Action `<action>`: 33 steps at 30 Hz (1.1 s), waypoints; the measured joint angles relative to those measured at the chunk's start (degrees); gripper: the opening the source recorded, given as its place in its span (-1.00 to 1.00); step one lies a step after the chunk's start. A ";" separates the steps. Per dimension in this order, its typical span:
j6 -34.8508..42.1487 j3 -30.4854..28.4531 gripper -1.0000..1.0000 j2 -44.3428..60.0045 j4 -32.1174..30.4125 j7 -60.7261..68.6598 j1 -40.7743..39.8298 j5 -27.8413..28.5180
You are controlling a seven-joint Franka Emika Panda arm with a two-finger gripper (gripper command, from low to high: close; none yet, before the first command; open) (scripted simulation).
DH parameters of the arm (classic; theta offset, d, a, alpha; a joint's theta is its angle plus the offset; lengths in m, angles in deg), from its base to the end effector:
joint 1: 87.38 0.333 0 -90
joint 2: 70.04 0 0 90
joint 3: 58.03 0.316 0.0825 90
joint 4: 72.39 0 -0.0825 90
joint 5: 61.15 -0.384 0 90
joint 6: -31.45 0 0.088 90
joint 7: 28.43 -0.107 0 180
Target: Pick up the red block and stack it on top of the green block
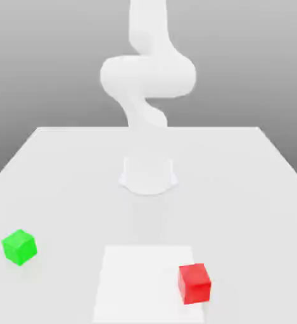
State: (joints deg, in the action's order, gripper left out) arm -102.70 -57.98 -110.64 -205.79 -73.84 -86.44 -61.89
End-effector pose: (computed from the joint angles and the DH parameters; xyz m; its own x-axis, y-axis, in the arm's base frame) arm 0.3813 0.0069 0.6681 0.5387 -0.7091 0.4550 -0.5231 -0.7049 -0.4791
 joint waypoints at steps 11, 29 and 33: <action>-10.50 1.92 0.00 23.22 -7.17 1.19 3.23 -2.37; -31.51 2.11 -1.00 59.61 -13.27 -3.66 7.81 3.55; -31.52 2.12 -1.00 59.61 -13.27 -3.74 7.81 3.63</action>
State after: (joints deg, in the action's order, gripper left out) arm -134.22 -55.86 -51.03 -219.06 -77.59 -78.64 -58.26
